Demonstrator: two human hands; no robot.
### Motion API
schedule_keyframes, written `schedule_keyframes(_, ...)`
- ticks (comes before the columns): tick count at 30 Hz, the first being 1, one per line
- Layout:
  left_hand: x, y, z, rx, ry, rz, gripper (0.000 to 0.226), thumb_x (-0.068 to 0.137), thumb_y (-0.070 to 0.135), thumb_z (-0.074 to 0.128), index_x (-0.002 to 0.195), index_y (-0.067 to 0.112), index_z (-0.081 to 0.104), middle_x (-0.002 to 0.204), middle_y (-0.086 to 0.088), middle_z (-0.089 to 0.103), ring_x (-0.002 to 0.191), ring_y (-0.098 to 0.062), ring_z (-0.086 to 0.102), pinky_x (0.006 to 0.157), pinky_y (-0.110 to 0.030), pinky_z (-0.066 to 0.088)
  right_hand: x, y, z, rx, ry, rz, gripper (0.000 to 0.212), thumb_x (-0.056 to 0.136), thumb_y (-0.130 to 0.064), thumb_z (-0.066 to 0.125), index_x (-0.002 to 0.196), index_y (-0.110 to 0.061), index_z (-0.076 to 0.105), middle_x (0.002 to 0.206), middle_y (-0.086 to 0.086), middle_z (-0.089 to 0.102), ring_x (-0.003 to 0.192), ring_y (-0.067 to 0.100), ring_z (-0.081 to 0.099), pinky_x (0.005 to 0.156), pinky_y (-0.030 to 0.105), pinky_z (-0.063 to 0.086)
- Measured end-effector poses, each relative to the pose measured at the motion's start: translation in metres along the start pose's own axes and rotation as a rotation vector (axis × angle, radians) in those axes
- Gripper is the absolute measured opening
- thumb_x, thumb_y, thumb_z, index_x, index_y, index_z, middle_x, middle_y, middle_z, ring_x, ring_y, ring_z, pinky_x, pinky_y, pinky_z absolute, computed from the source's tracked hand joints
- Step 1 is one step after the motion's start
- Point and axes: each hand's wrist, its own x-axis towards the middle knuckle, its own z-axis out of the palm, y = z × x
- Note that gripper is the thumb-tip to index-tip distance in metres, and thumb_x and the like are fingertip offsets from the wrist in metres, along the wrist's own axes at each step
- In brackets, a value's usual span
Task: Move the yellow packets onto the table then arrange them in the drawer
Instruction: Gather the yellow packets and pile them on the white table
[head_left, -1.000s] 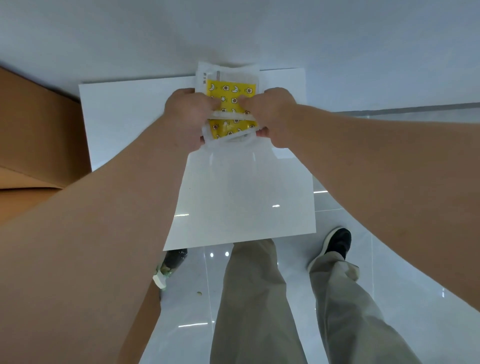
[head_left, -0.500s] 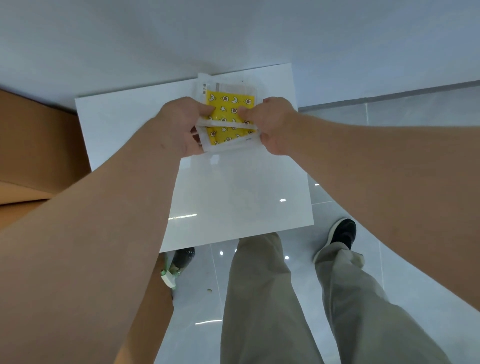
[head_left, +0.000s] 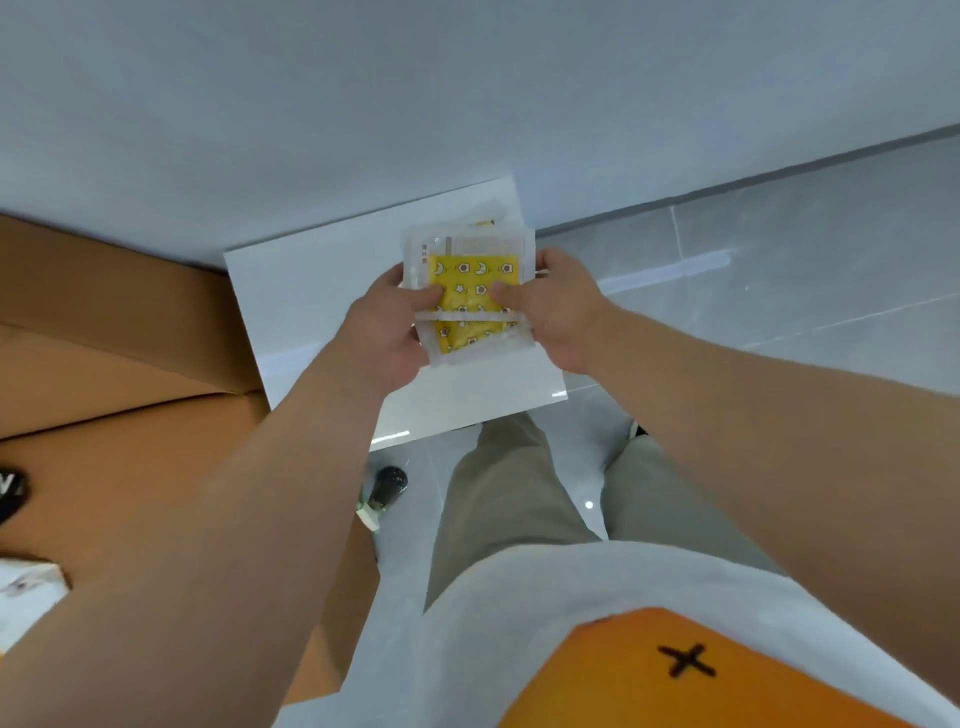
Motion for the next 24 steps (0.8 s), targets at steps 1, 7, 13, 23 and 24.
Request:
schedule_keyframes(1, -0.016, 0.003, 0.007, -0.031, -0.024, 0.013, 0.048, 0.097, -0.008, 0.05, 0.138, 0.015, 0.055, 0.124, -0.018, 0.069, 0.106, -0.041, 0.07, 0.087, -0.066, 0.054, -0.018, -0.007, -0.006, 0.013, 0.002, -0.028, 0.031, 0.084, -0.003, 0.079, 0.104, -0.014, 0.059, 0.107, 0.01, 0.071, 0.098, 0.032, 0.072, 0.085, 0.055, 0.06)
schedule_keyframes(7, -0.098, 0.03, 0.052, -0.048, -0.201, 0.106, 0.057, 0.094, -0.01, 0.051, 0.143, 0.019, 0.048, 0.13, -0.018, 0.066, 0.116, -0.044, 0.065, 0.098, -0.072, 0.044, -0.103, -0.051, -0.047, 0.077, 0.044, -0.215, 0.029, 0.085, -0.006, 0.08, 0.104, -0.014, 0.059, 0.107, 0.013, 0.072, 0.099, 0.032, 0.072, 0.088, 0.055, 0.059)
schedule_keyframes(13, -0.163, 0.065, 0.125, 0.118, -0.274, 0.307, 0.058, 0.093, -0.008, 0.056, 0.14, 0.025, 0.049, 0.119, -0.008, 0.073, 0.109, -0.033, 0.071, 0.096, -0.061, 0.052, -0.161, -0.099, -0.1, 0.156, 0.123, -0.409, 0.029, 0.085, -0.009, 0.08, 0.103, -0.017, 0.059, 0.109, 0.011, 0.071, 0.1, 0.03, 0.072, 0.09, 0.053, 0.058)
schedule_keyframes(23, -0.23, 0.074, 0.279, 0.425, -0.449, 0.463, 0.052, 0.091, 0.0, 0.067, 0.135, 0.021, 0.051, 0.117, -0.007, 0.073, 0.103, -0.031, 0.073, 0.088, -0.056, 0.058, -0.237, -0.145, -0.233, 0.416, 0.257, -0.559, 0.032, 0.086, -0.009, 0.08, 0.109, -0.019, 0.061, 0.11, 0.006, 0.074, 0.099, 0.027, 0.074, 0.091, 0.053, 0.059)
schedule_keyframes(24, -0.235, 0.071, 0.295, 0.468, -0.474, 0.466, 0.051, 0.09, 0.001, 0.069, 0.134, 0.02, 0.052, 0.117, -0.006, 0.073, 0.103, -0.031, 0.073, 0.087, -0.055, 0.058, -0.244, -0.143, -0.249, 0.445, 0.274, -0.564, 0.032, 0.086, -0.009, 0.08, 0.11, -0.019, 0.062, 0.11, 0.005, 0.074, 0.099, 0.027, 0.074, 0.091, 0.052, 0.059)
